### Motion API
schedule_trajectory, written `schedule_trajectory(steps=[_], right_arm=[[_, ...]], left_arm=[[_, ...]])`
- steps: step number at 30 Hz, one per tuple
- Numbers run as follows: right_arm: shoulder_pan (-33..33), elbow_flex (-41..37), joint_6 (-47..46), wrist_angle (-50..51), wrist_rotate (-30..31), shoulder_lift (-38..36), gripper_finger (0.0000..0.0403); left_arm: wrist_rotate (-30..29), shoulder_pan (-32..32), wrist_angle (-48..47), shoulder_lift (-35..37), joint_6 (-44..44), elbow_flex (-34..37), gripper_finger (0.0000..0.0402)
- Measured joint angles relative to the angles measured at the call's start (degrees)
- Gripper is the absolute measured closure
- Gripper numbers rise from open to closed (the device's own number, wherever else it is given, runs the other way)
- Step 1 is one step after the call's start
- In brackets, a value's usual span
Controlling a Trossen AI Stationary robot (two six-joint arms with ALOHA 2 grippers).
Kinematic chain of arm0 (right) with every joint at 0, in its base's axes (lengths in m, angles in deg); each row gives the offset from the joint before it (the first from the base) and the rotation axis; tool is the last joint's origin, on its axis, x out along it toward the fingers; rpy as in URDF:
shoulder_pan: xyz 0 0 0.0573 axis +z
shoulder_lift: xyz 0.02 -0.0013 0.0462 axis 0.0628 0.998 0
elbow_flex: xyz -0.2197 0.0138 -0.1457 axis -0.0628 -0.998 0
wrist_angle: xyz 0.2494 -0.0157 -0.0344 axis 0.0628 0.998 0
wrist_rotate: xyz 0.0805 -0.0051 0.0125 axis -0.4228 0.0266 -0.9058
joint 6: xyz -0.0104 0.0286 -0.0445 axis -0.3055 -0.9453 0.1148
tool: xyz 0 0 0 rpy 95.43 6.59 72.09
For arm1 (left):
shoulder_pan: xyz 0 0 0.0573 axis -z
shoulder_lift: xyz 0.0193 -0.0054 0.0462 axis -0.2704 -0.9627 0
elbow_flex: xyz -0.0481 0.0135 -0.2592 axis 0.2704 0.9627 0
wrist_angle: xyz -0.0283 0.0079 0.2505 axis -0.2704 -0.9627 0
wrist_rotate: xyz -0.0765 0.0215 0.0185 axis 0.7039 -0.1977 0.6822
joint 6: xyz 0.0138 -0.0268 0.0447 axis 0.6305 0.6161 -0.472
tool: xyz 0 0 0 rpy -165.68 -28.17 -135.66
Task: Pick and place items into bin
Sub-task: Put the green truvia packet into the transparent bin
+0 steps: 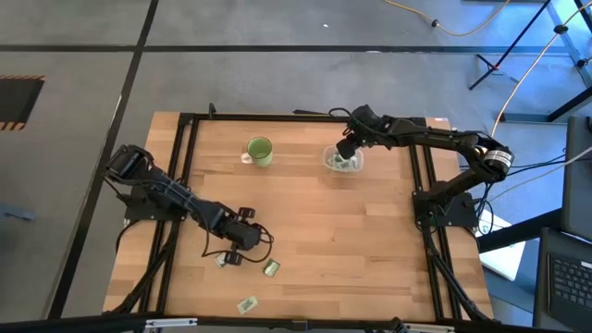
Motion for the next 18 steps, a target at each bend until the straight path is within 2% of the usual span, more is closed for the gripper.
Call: schedule_trajectory(steps=[7, 12, 18], right_arm=[[0.02, 0.0, 0.0, 0.2, 0.0, 0.0, 0.0315], [0.02, 0.0, 0.0, 0.17, 0.0, 0.0, 0.0315], [0.02, 0.0, 0.04, 0.17, 0.0, 0.0, 0.0315]], left_arm=[[-0.57, 0.01, -0.64, -0.08, -0.13, 0.07, 0.0364], [-0.62, 0.03, -0.98, -0.12, -3.27, 0.09, 0.0349], [-3.46, -0.06, -1.81, -0.14, -5.83, 0.17, 0.0337]])
